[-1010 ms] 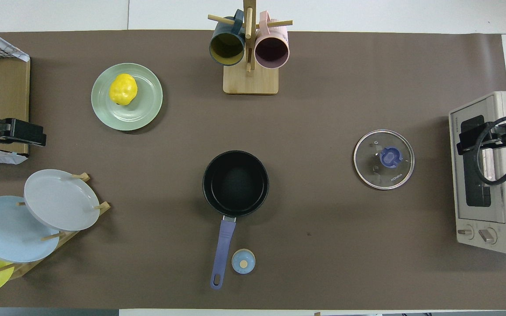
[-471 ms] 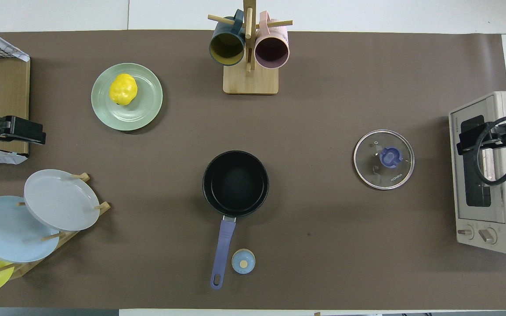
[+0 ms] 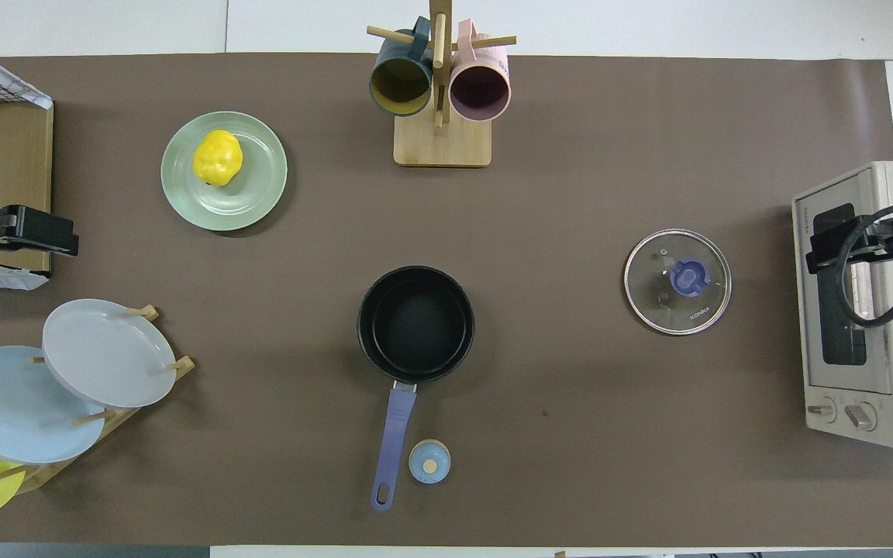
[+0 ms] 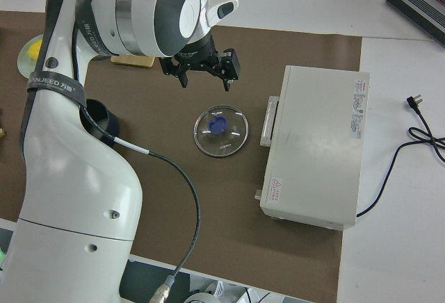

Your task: Transfer potato from pot to plate

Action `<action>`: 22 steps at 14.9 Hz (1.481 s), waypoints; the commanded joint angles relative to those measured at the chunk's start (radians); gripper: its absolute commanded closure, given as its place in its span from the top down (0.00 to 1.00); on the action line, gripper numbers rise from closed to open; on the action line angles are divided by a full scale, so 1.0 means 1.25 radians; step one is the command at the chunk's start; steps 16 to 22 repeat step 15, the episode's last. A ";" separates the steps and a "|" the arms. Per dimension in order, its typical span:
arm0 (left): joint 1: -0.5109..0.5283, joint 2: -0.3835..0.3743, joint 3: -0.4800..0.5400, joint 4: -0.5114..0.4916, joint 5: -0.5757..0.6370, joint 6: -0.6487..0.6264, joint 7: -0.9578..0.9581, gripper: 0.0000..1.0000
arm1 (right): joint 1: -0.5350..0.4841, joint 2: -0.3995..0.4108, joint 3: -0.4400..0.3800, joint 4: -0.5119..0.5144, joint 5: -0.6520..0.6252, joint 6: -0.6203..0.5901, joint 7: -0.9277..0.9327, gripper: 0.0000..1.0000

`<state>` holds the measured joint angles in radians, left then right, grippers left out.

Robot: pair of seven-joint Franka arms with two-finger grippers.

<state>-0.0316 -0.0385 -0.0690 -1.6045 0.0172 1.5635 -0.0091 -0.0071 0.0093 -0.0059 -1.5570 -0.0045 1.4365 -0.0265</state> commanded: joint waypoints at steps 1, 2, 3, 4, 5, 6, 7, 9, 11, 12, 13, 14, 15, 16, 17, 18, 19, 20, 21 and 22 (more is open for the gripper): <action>0.014 -0.001 -0.007 -0.002 -0.012 -0.010 0.001 1.00 | -0.010 -0.020 0.006 -0.025 0.012 0.012 0.008 1.00; 0.014 -0.005 -0.005 -0.012 -0.016 -0.016 0.000 1.00 | -0.010 -0.020 0.006 -0.025 0.012 0.012 0.008 1.00; 0.015 -0.015 -0.005 -0.024 -0.017 -0.022 0.000 1.00 | -0.010 -0.020 0.006 -0.025 0.012 0.012 0.008 1.00; 0.015 -0.016 -0.005 -0.029 -0.021 -0.025 -0.001 1.00 | -0.010 -0.020 0.006 -0.025 0.012 0.012 0.008 1.00; 0.019 -0.017 -0.004 -0.030 -0.024 -0.025 -0.001 1.00 | -0.010 -0.020 0.006 -0.025 0.012 0.012 0.008 1.00; 0.025 -0.017 -0.004 -0.030 -0.028 -0.021 -0.001 1.00 | -0.010 -0.020 0.006 -0.025 0.012 0.012 0.008 1.00; 0.027 -0.017 -0.004 -0.030 -0.033 -0.021 -0.001 1.00 | -0.010 -0.020 0.006 -0.025 0.012 0.012 0.008 1.00; 0.027 -0.016 -0.004 -0.028 -0.043 -0.020 -0.006 1.00 | -0.010 -0.020 0.006 -0.025 0.012 0.012 0.008 1.00; 0.028 -0.016 -0.004 -0.030 -0.044 -0.017 -0.006 1.00 | -0.010 -0.020 0.006 -0.025 0.012 0.012 0.008 1.00; 0.028 -0.016 -0.004 -0.030 -0.043 -0.019 -0.006 1.00 | -0.010 -0.020 0.006 -0.025 0.012 0.012 0.008 1.00; 0.027 -0.017 -0.004 -0.030 -0.043 -0.019 -0.004 1.00 | -0.010 -0.020 0.006 -0.025 0.012 0.012 0.008 1.00; 0.027 -0.017 -0.004 -0.030 -0.043 -0.019 -0.001 1.00 | -0.010 -0.020 0.006 -0.025 0.012 0.012 0.008 1.00; 0.027 -0.017 -0.004 -0.030 -0.043 -0.019 -0.001 1.00 | -0.010 -0.020 0.006 -0.025 0.012 0.012 0.008 1.00; 0.027 -0.017 -0.004 -0.030 -0.043 -0.019 -0.001 1.00 | -0.010 -0.020 0.006 -0.025 0.012 0.012 0.008 1.00; 0.027 -0.017 -0.004 -0.030 -0.043 -0.019 -0.001 1.00 | -0.010 -0.020 0.006 -0.025 0.012 0.012 0.008 1.00; 0.027 -0.017 -0.004 -0.030 -0.043 -0.019 -0.001 1.00 | -0.010 -0.020 0.006 -0.025 0.012 0.012 0.008 1.00; 0.027 -0.017 -0.004 -0.030 -0.043 -0.019 -0.001 1.00 | -0.010 -0.020 0.006 -0.025 0.012 0.012 0.008 1.00; 0.027 -0.017 -0.004 -0.030 -0.043 -0.019 -0.001 1.00 | -0.010 -0.020 0.006 -0.025 0.012 0.012 0.008 1.00; 0.027 -0.017 -0.004 -0.030 -0.043 -0.019 -0.001 1.00 | -0.010 -0.020 0.006 -0.025 0.012 0.012 0.008 1.00; 0.027 -0.017 -0.004 -0.030 -0.043 -0.019 -0.001 1.00 | -0.010 -0.020 0.006 -0.025 0.012 0.012 0.008 1.00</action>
